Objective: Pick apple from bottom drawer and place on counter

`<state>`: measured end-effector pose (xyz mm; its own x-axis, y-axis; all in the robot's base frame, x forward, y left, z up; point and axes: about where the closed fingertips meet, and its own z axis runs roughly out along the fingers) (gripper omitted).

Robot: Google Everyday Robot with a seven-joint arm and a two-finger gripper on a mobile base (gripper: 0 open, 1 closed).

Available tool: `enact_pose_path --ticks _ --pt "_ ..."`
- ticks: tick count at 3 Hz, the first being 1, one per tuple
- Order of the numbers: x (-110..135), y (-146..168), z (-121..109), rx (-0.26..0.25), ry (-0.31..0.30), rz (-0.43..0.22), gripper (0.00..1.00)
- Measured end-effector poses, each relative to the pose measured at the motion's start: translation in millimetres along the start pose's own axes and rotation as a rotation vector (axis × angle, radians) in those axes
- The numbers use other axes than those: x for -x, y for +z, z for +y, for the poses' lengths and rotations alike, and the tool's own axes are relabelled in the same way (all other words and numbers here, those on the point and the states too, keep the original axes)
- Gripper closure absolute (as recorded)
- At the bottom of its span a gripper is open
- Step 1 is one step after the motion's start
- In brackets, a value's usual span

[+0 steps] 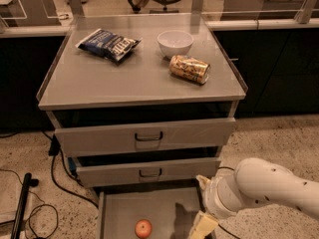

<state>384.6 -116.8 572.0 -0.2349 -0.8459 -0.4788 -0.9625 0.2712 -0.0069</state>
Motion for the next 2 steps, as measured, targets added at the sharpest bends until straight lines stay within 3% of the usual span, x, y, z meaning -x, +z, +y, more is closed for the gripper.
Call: enact_pose_path --ticks 1,2 --pt "-4.9 25.7 -11.5 0.026 0.04 0.009 0.0" --pt "-4.9 25.7 -11.5 0.026 0.04 0.009 0.0"
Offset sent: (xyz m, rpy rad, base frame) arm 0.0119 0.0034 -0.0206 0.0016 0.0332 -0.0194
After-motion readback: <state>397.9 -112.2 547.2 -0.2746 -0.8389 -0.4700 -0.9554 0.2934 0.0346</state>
